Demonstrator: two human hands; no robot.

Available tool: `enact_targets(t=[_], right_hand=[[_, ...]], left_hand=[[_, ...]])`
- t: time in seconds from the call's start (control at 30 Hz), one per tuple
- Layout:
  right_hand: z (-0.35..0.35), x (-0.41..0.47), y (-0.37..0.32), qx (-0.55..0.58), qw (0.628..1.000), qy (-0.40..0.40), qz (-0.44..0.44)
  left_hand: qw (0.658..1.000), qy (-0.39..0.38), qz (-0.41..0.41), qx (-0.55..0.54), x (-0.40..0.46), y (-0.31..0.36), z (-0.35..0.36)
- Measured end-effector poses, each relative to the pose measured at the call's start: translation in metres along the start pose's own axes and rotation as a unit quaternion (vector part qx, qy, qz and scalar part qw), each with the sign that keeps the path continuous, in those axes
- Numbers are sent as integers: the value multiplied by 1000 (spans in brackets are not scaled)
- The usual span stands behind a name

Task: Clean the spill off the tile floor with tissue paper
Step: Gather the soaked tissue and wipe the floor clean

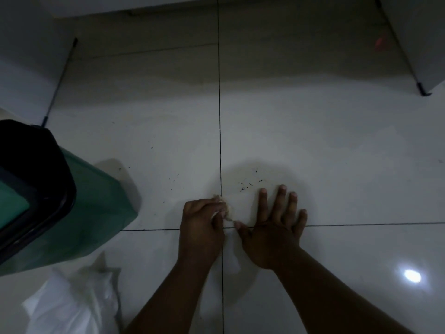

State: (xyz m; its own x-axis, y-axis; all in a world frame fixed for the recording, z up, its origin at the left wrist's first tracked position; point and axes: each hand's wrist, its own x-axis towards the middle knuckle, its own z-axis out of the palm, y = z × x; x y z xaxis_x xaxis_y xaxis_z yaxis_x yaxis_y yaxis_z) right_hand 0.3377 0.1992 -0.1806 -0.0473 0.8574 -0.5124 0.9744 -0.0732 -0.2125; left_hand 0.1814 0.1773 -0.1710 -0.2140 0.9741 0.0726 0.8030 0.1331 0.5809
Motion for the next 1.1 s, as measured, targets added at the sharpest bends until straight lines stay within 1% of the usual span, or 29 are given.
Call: enact_targets(t=[0.07, 0.17, 0.27, 0.33, 0.57, 0.63, 0.73, 0.8, 0.9, 0.97, 1.1], right_hand=[[0, -1, 1, 2, 1000, 4, -3], [-1, -1, 1, 2, 1000, -3, -5], [-2, 0, 0, -3, 1000, -10, 1], [-2, 0, 0, -6, 1000, -9, 1], [-1, 1, 1, -4, 1000, -13, 3], [-2, 0, 0, -4, 1000, -16, 3], [-4, -1, -1, -2, 1000, -16, -1], [-4, -1, -1, -3, 1000, -19, -4], [-5, -1, 1, 2, 1000, -22, -12], [-5, -1, 1, 8, 1000, -24, -15], [-3, -2, 1, 11, 1000, -6, -16]], left_hand=[[1000, -5, 9, 11, -9, 4, 3], [999, -23, 39, -1, -20, 6, 0], [997, -39, 59, 0, -16, 0, -5], [998, -48, 37, 11, -9, 0, -4], [998, -36, -52, -29, 6, 20, 7], [997, -46, -49, -30, 7, 19, 5], [997, -71, -6, -20, 9, 9, -2], [999, -50, -3, -16, 10, -1, -8], [997, 19, -70, -20, 12, -16, -15], [994, 50, -99, -16, 13, -19, -16], [992, 52, -112, -9, 13, -11, -13]])
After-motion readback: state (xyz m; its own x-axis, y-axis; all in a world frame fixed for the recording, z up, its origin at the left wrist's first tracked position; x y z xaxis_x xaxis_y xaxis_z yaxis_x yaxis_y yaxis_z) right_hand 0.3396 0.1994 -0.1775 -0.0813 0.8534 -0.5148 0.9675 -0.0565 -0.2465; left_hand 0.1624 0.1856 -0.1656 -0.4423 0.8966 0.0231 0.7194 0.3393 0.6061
